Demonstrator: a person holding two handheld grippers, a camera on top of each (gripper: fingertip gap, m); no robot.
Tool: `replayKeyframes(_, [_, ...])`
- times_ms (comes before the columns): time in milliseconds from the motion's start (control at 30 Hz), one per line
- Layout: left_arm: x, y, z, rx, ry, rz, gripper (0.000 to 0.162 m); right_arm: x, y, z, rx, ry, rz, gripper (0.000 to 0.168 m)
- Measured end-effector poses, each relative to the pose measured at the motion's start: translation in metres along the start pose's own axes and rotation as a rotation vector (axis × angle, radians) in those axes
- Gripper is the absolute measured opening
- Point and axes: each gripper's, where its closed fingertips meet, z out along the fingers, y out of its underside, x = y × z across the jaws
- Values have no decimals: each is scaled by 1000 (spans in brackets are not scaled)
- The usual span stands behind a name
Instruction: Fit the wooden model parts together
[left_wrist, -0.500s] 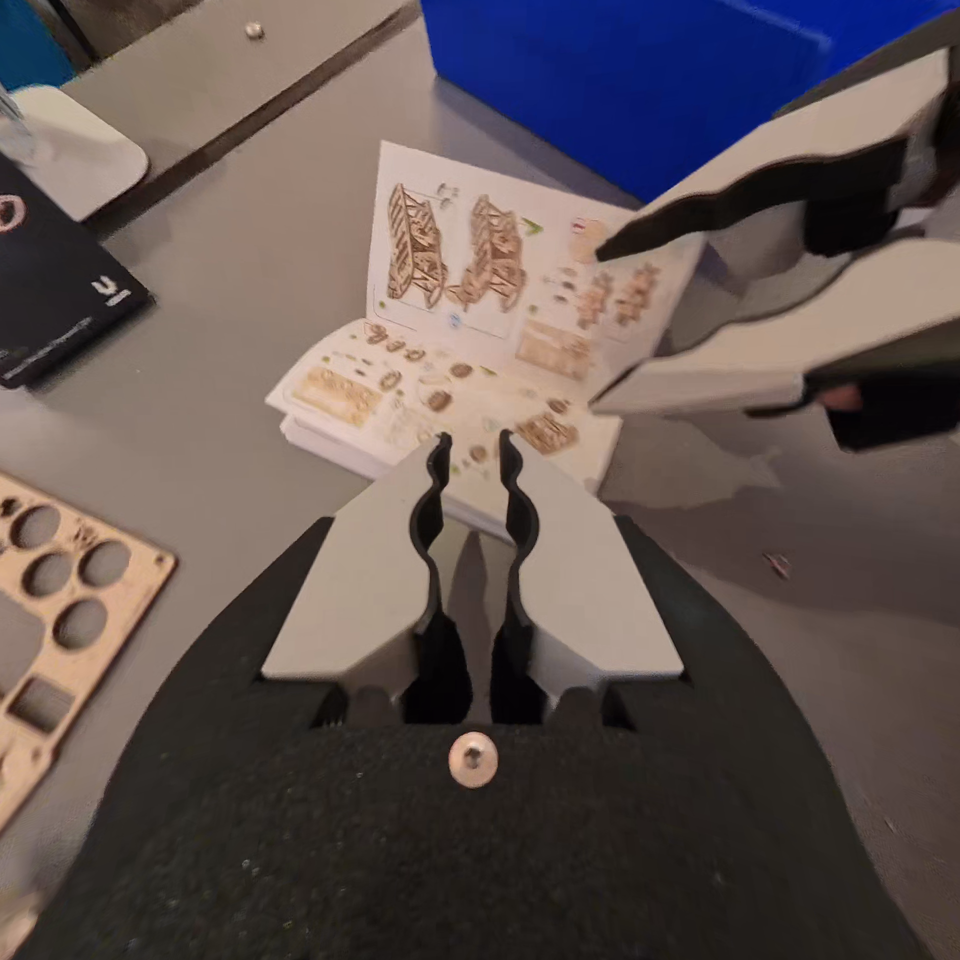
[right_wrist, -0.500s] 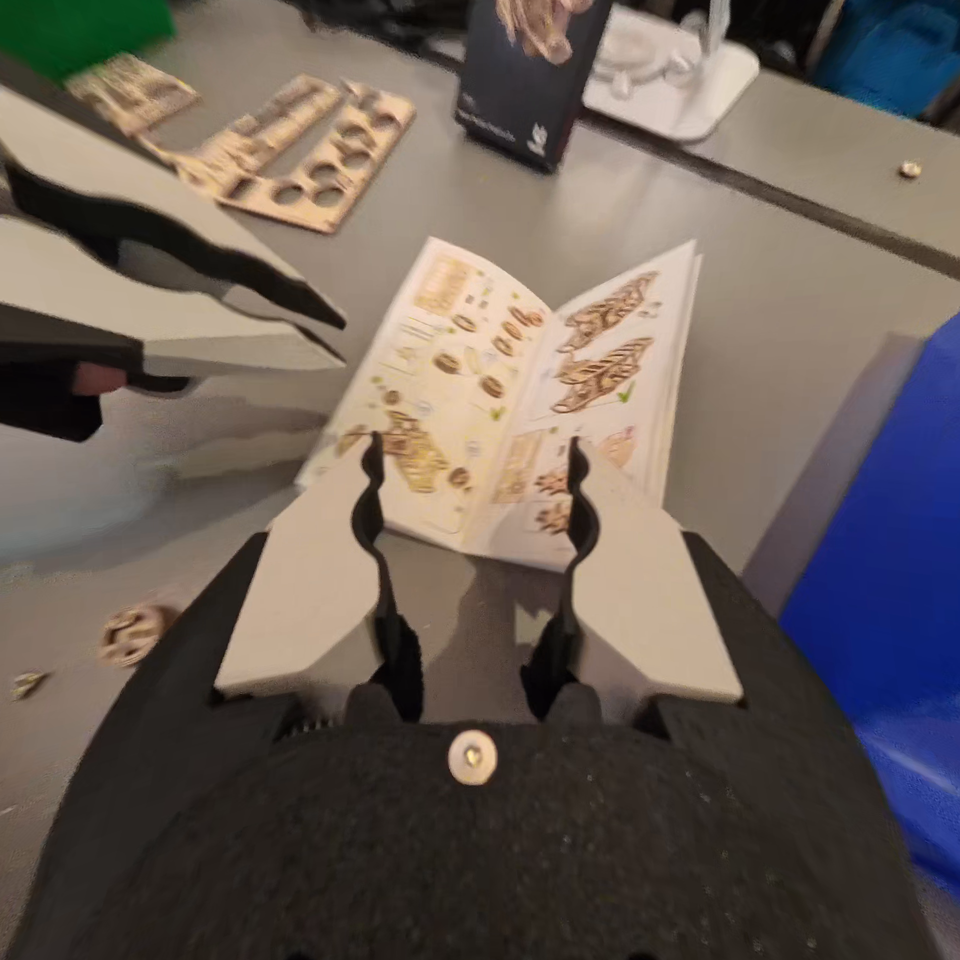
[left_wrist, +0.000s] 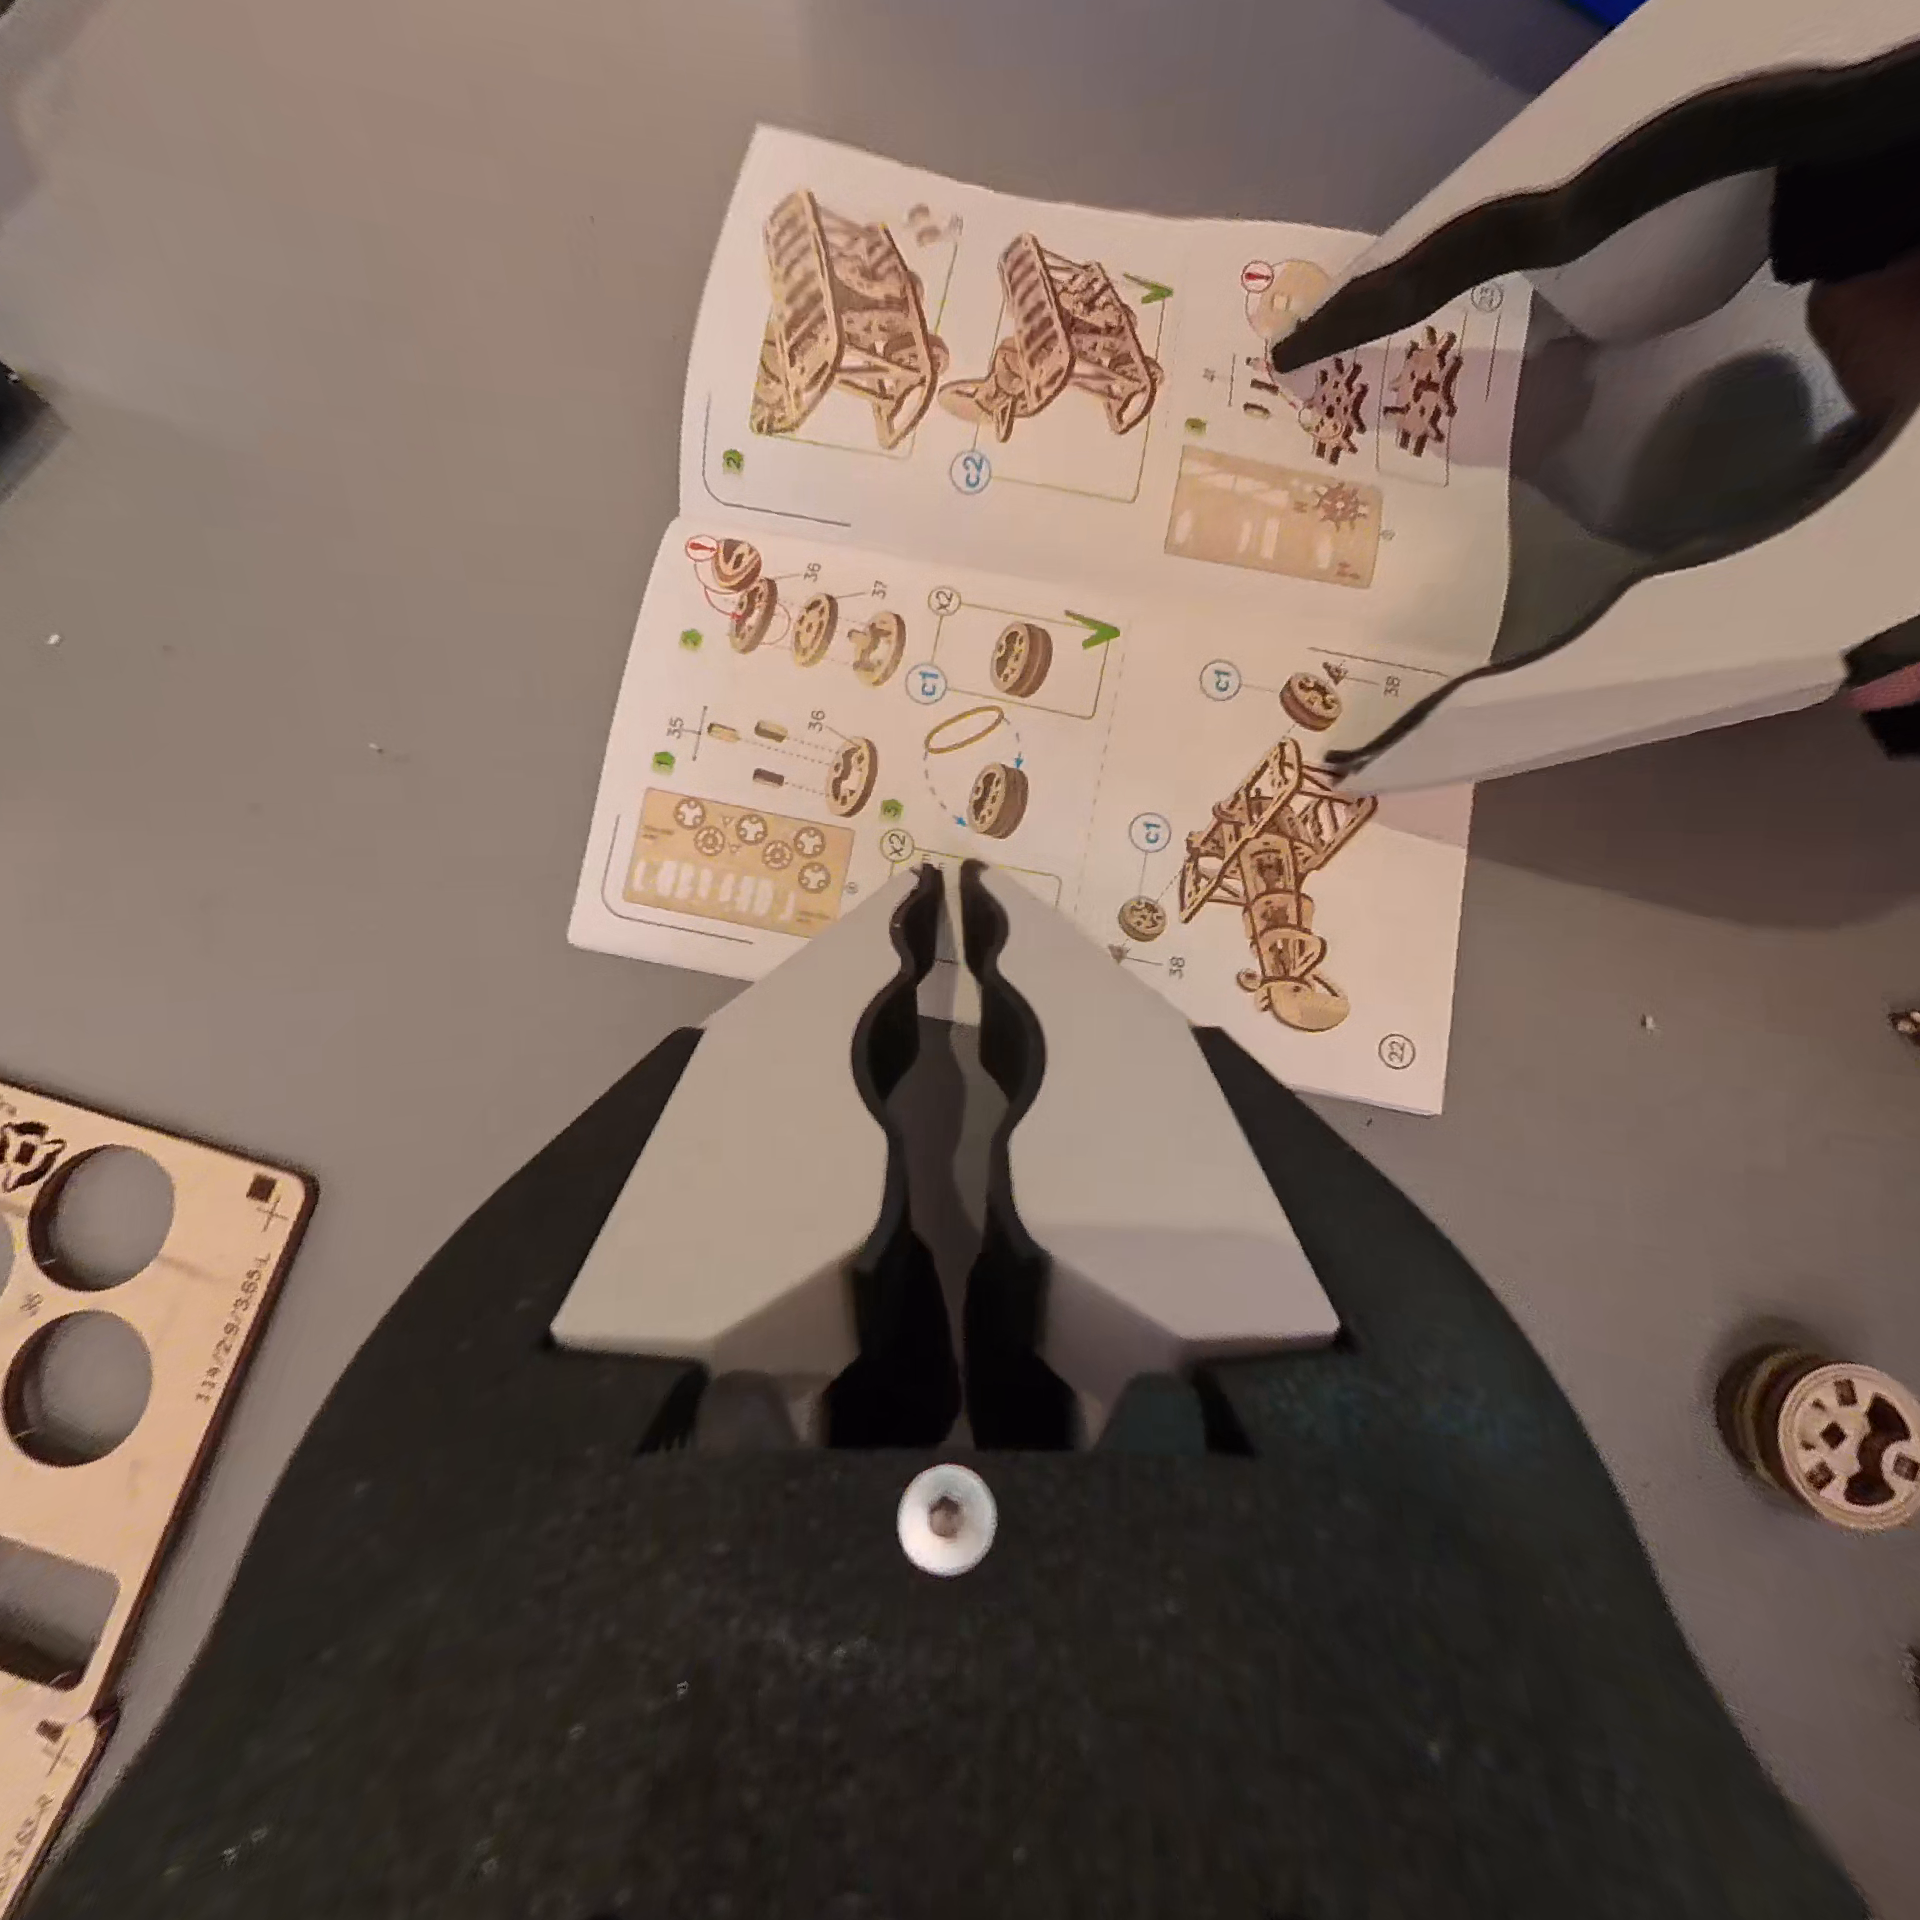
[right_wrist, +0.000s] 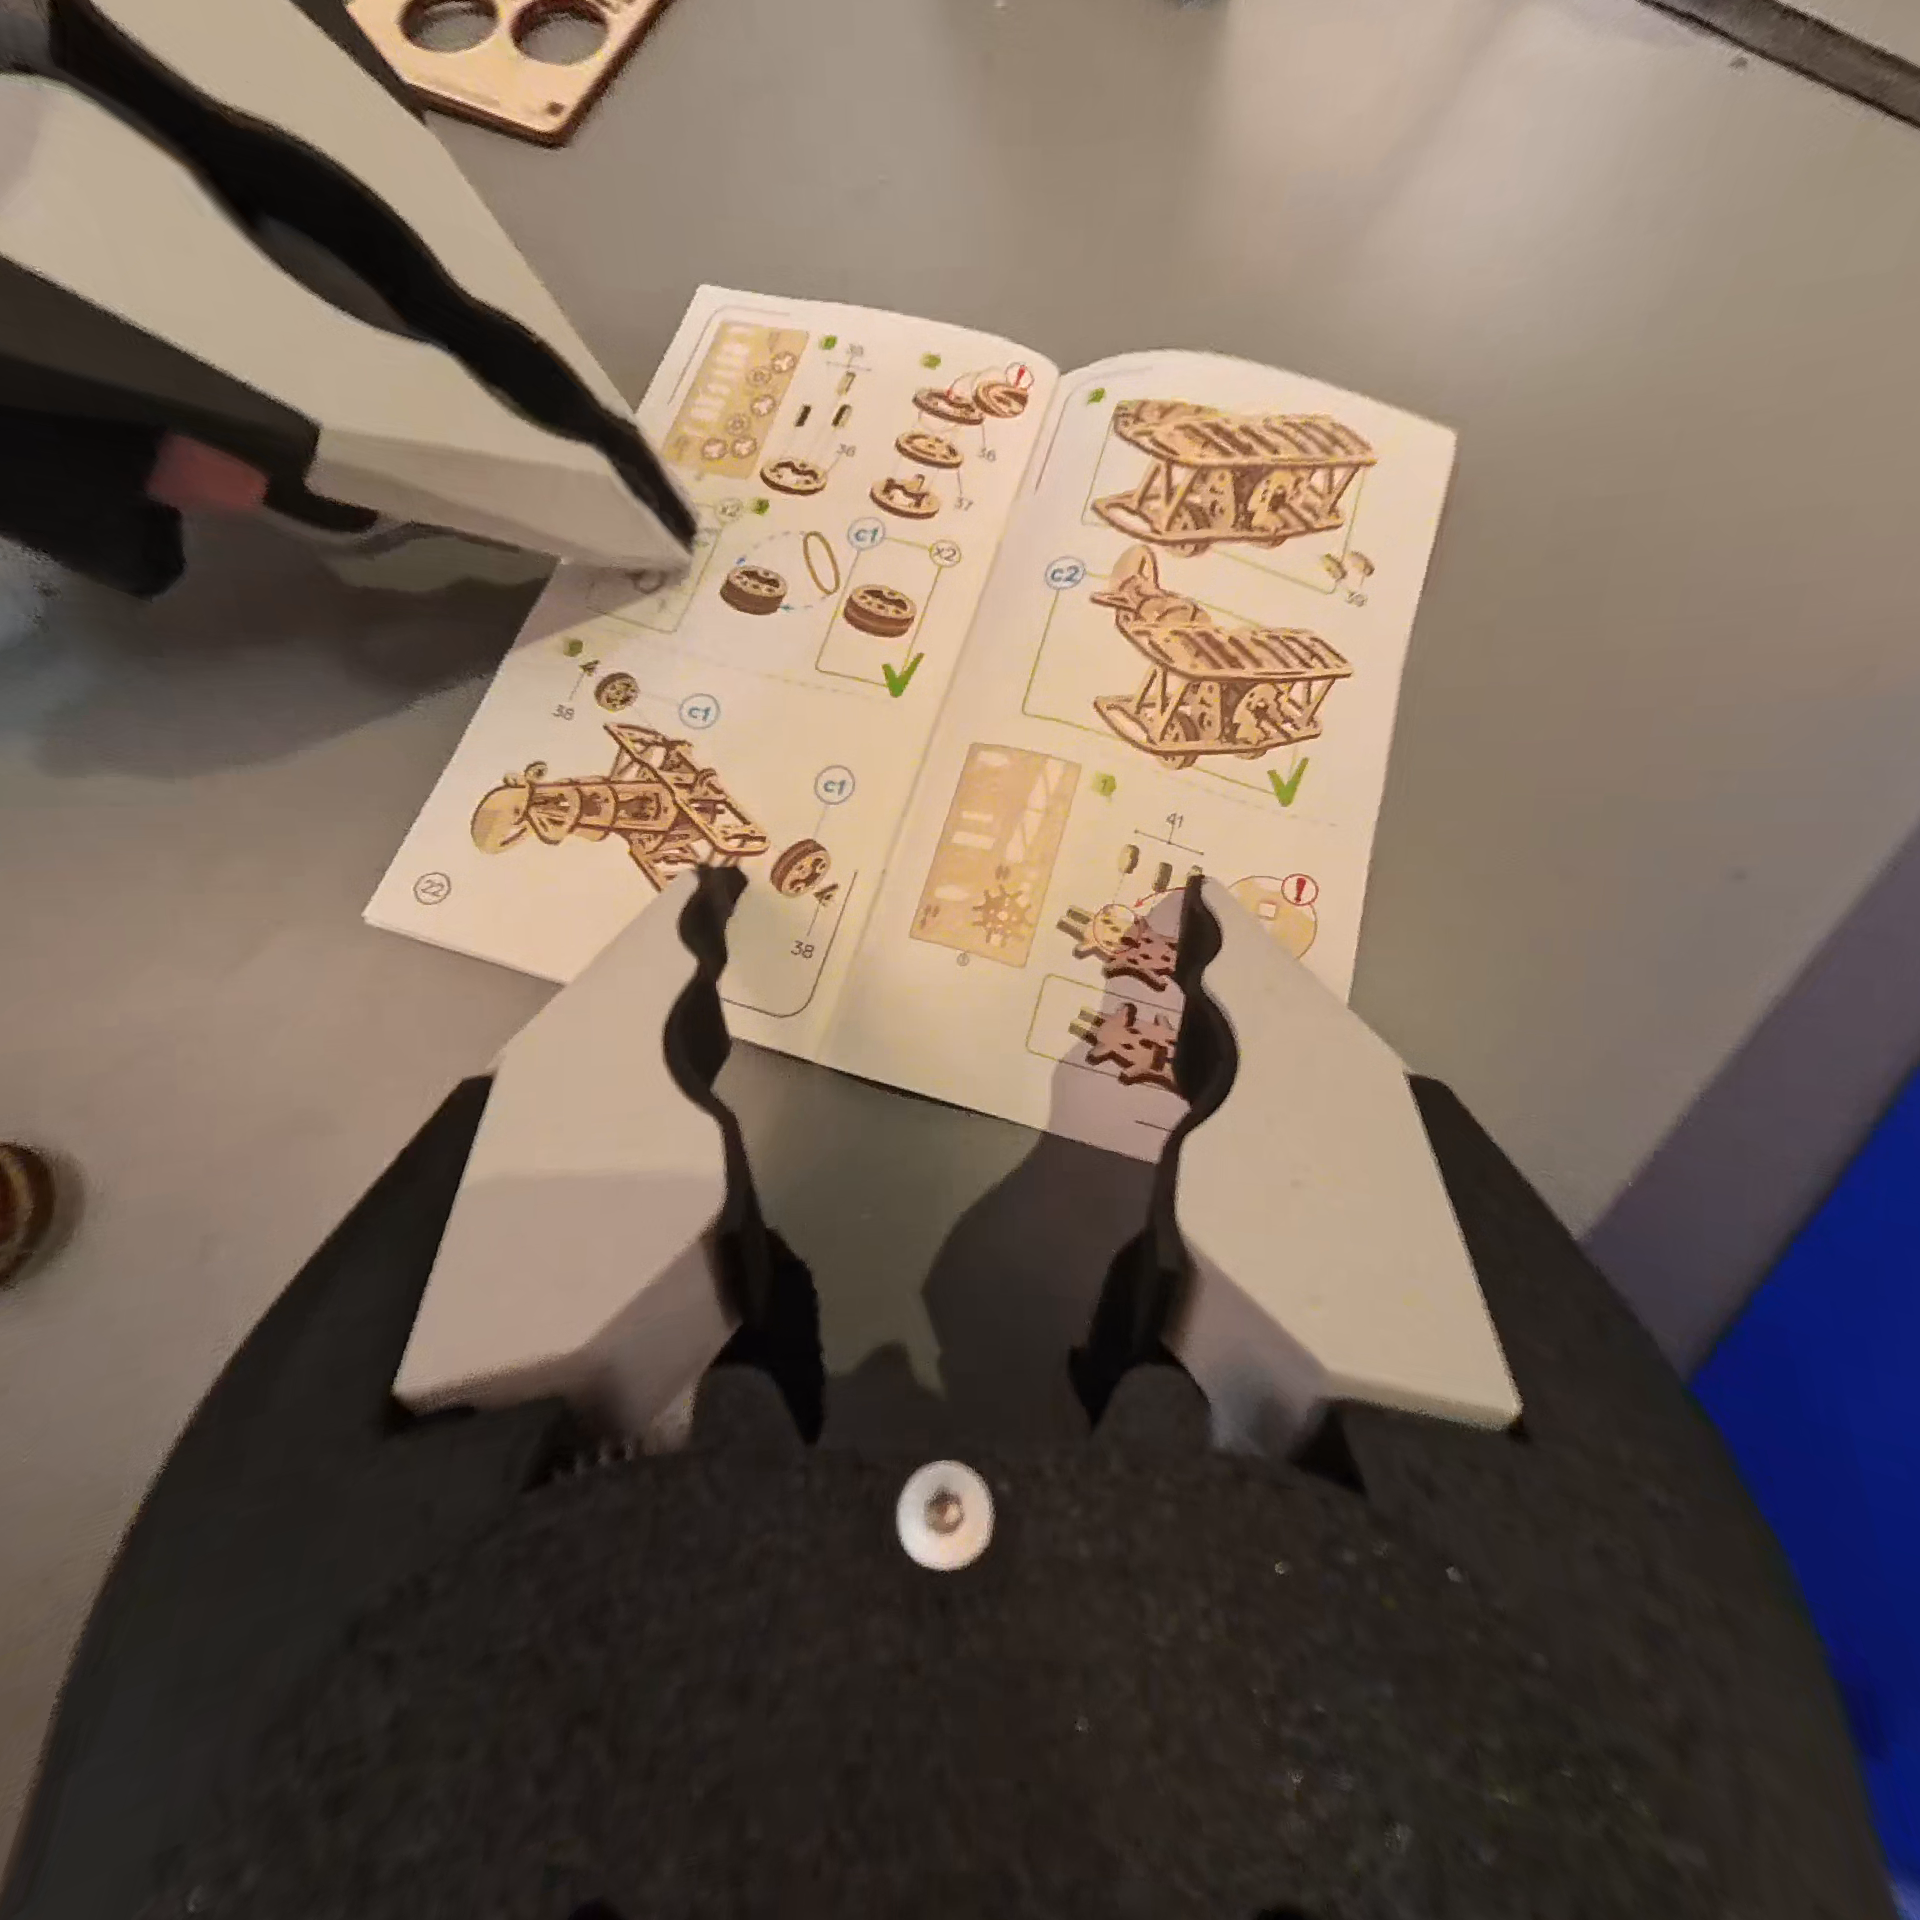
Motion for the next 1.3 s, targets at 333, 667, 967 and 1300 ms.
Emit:
replayKeyframes(333, [-2,2,-1,-20,-21,7,0,-5,3,-3,-2,-51,-39,91])
replayKeyframes(667, [-2,2,-1,-1,10,-56,0,-5,3,-3,-1,-51,-38,91])
replayKeyframes(967, [-2,2,-1,-23,-25,-22,0,-5,3,-3,-1,-51,-39,91])
replayKeyframes(1300, [113,33,-67,-37,304,89,37,-5,3,-3,-2,-48,-40,91])
